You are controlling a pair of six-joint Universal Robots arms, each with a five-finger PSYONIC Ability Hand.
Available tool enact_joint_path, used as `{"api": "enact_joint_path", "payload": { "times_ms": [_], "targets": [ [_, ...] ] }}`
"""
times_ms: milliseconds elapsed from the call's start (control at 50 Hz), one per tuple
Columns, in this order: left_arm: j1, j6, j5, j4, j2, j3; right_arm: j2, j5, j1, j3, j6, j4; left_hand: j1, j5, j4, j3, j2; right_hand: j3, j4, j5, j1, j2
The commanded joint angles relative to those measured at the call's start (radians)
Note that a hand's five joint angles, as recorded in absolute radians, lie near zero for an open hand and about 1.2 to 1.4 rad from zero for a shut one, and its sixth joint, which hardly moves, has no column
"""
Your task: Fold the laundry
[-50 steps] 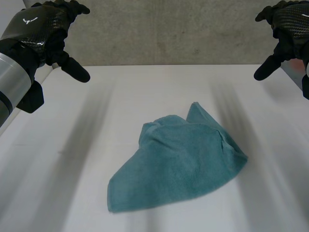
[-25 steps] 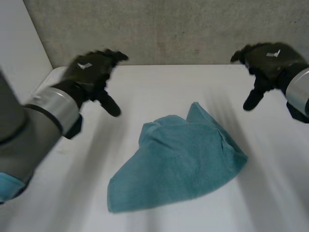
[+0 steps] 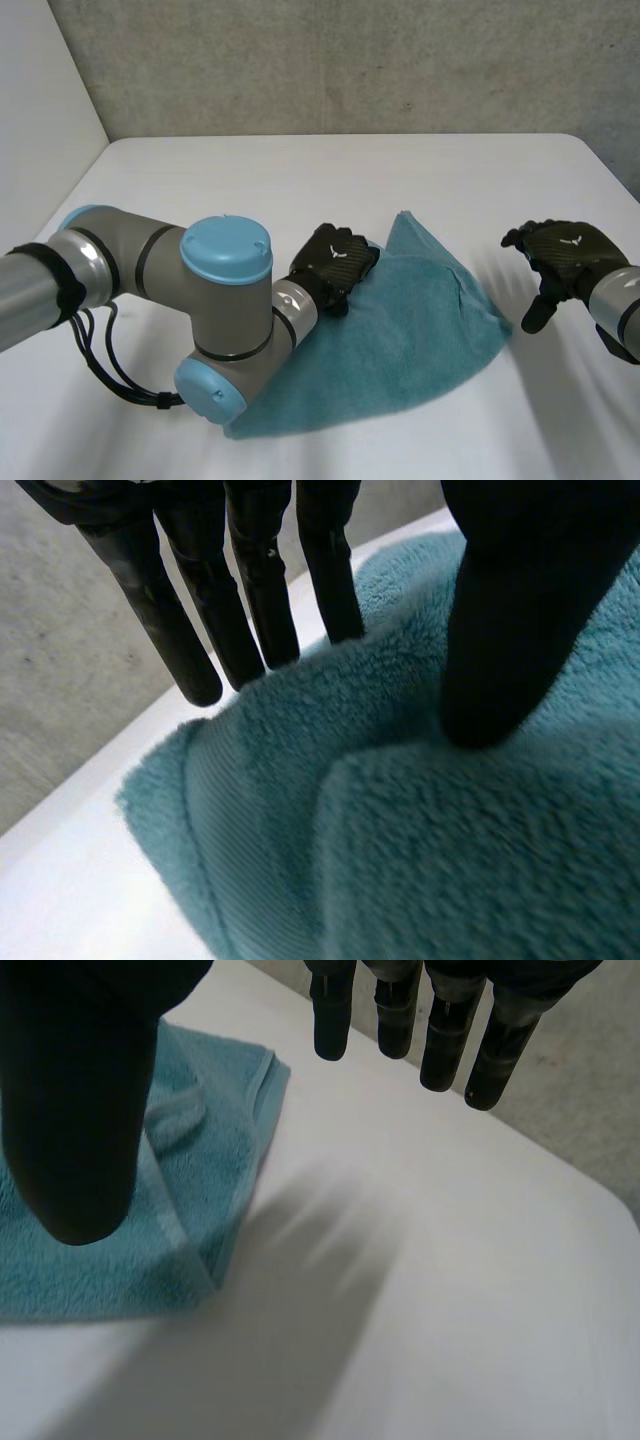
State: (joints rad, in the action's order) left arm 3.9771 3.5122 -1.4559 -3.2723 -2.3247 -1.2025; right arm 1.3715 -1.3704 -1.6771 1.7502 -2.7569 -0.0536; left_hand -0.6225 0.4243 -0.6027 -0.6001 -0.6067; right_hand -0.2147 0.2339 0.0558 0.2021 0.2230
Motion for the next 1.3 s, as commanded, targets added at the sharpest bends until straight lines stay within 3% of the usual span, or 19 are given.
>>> {"api": "enact_joint_path", "payload": {
  "times_ms": [20,40,240,320,560,580,600,620,660,740,780,840,880,920,1000,1040,1160,1200,1300],
  "targets": [
    [0.004,0.002,0.016,0.003,0.001,-0.008,-0.020,0.071,0.051,0.020,-0.003,0.004,-0.619,0.642,-0.638,-0.641,-0.634,0.040,-0.059,-0.056,-0.028,-0.048],
    [0.004,0.007,0.014,0.002,0.007,-0.008,-0.037,0.086,0.054,0.009,-0.003,0.003,-0.772,0.796,-0.792,-0.795,-0.788,0.040,-0.059,-0.056,-0.028,-0.048],
    [0.017,0.037,-0.067,-0.053,0.177,-0.074,-0.118,0.109,0.045,-0.060,-0.043,-0.019,-0.774,0.797,-0.794,-0.796,-0.790,0.040,-0.059,-0.056,-0.028,-0.048],
    [0.022,0.039,-0.109,-0.093,0.278,-0.133,-0.182,0.137,-0.001,-0.106,-0.148,-0.020,-0.774,0.797,-0.794,-0.796,-0.790,0.040,-0.059,-0.056,-0.028,-0.048],
    [0.040,0.039,-0.112,-0.095,0.401,-0.253,-0.400,0.183,-0.099,-0.313,-0.389,-0.031,-0.774,0.797,-0.794,-0.796,-0.790,0.036,-0.055,-0.051,-0.023,-0.044],
    [0.043,0.039,-0.112,-0.093,0.407,-0.256,-0.420,0.182,-0.130,-0.346,-0.401,-0.032,-0.774,0.797,-0.794,-0.796,-0.790,-0.066,0.047,0.050,0.079,0.058],
    [0.051,0.039,-0.112,-0.096,0.412,-0.258,-0.433,0.177,-0.157,-0.380,-0.403,-0.031,-0.774,0.797,-0.794,-0.796,-0.790,-0.340,0.321,0.325,0.353,0.332],
    [0.051,0.039,-0.112,-0.096,0.412,-0.258,-0.433,0.177,-0.158,-0.380,-0.403,-0.031,-0.774,0.797,-0.794,-0.796,-0.790,-0.343,0.324,0.327,0.355,0.335],
    [0.079,0.039,-0.110,-0.102,0.421,-0.240,-0.440,0.171,-0.179,-0.460,-0.411,-0.028,-0.774,0.797,-0.794,-0.796,-0.790,-1.177,1.158,1.162,1.190,1.169],
    [0.128,0.036,-0.109,-0.113,0.432,-0.181,-0.451,0.154,-0.181,-0.589,-0.406,-0.028,-0.774,0.797,-0.794,-0.796,-0.790,-1.182,1.162,1.166,1.194,1.173],
    [0.152,0.034,-0.115,-0.124,0.432,-0.135,-0.447,0.091,-0.188,-0.772,-0.408,-0.025,-0.774,0.797,-0.794,-0.796,-0.790,-1.182,1.162,1.166,1.194,1.173],
    [0.189,0.031,-0.155,-0.159,0.430,-0.020,-0.443,0.053,-0.194,-0.870,-0.403,-0.017,-0.774,0.797,-0.794,-0.796,-0.790,-1.182,1.162,1.166,1.194,1.173],
    [0.204,0.025,-0.231,-0.225,0.433,0.075,-0.411,-0.024,-0.199,-1.019,-0.409,0.041,-0.774,0.797,-0.794,-0.796,-0.790,-1.182,1.162,1.166,1.194,1.173],
    [0.209,0.024,-0.268,-0.271,0.439,0.099,-0.369,-0.042,-0.210,-1.056,-0.402,0.094,-0.774,0.797,-0.794,-0.796,-0.790,-1.182,1.162,1.166,1.194,1.173],
    [0.205,0.018,-0.325,-0.372,0.478,0.080,-0.278,-0.041,-0.250,-1.020,-0.405,0.219,-0.774,0.797,-0.794,-0.796,-0.790,-1.182,1.162,1.166,1.194,1.173],
    [0.201,0.008,-0.350,-0.418,0.569,-0.023,-0.220,-0.039,-0.298,-0.916,-0.394,0.293,-0.774,0.797,-0.794,-0.796,-0.790,-1.182,1.162,1.166,1.194,1.173],
    [0.182,-0.022,-0.350,-0.406,0.683,-0.261,-0.181,-0.038,-0.337,-0.718,-0.296,0.294,-0.774,0.797,-0.794,-0.796,-0.790,-1.182,1.162,1.166,1.194,1.173],
    [0.139,-0.033,-0.347,-0.382,0.749,-0.446,-0.180,-0.038,-0.343,-0.597,-0.195,0.267,-0.774,0.797,-0.794,-0.796,-0.790,-1.182,1.162,1.166,1.194,1.173],
    [0.071,-0.041,-0.351,-0.307,0.797,-0.668,-0.189,-0.048,-0.351,-0.448,-0.066,0.218,-0.774,0.797,-0.794,-0.796,-0.790,-1.182,1.162,1.166,1.194,1.173]
  ]
}}
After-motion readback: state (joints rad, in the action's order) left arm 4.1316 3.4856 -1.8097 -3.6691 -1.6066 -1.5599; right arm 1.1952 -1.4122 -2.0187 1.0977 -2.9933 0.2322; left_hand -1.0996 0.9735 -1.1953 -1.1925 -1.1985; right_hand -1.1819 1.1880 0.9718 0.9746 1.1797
